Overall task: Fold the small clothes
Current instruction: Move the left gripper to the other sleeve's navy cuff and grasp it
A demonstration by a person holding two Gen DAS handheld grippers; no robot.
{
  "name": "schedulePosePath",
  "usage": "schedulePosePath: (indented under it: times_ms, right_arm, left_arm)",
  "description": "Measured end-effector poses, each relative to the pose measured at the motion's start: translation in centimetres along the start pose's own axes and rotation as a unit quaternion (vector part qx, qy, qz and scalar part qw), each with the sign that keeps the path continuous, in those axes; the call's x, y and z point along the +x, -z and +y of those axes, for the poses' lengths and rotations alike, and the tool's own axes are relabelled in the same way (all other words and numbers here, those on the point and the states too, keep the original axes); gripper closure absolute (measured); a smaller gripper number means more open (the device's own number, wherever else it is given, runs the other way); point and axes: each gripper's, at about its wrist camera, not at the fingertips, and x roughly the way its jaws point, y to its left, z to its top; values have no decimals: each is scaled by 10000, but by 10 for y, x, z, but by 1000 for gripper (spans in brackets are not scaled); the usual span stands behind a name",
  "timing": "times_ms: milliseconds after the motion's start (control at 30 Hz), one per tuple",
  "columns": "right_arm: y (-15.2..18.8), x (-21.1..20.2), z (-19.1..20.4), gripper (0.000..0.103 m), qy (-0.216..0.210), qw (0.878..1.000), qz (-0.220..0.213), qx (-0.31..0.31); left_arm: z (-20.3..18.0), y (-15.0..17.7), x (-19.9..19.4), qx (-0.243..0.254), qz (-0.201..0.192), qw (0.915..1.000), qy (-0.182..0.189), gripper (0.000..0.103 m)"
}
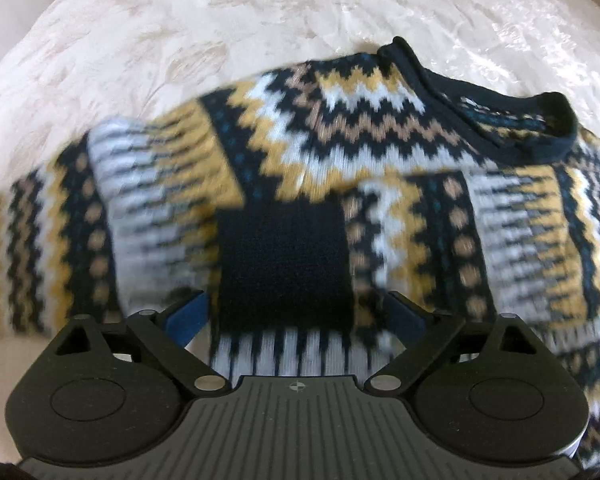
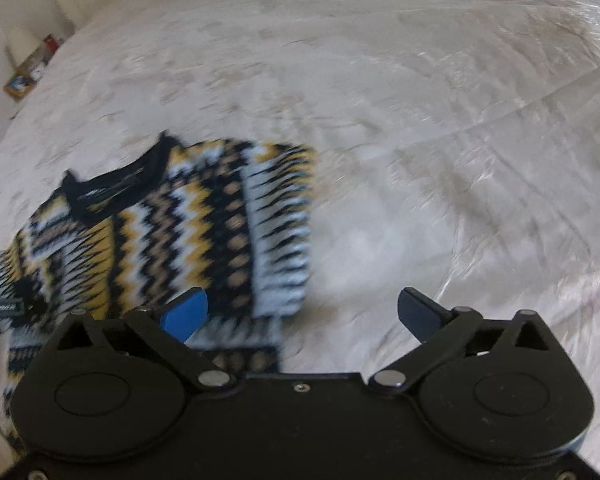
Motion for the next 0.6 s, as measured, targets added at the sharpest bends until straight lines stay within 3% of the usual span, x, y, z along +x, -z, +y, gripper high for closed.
schedulePosePath:
  times_ms: [200, 433, 600]
  right_arm:
    - [23, 2, 29, 1, -397, 9981, 404, -225]
    - [37, -4, 67, 1, -579, 9955, 407, -632]
    - [37, -7, 100, 1, -663, 9943, 230, -800]
  left_arm:
    - [34, 50, -17, -701, 52, 9973, 215, 9]
    - [91, 82, -43, -1032, -250, 9943, 30, 10]
    - [154, 89, -61, -1457, -550, 9875, -236, 10]
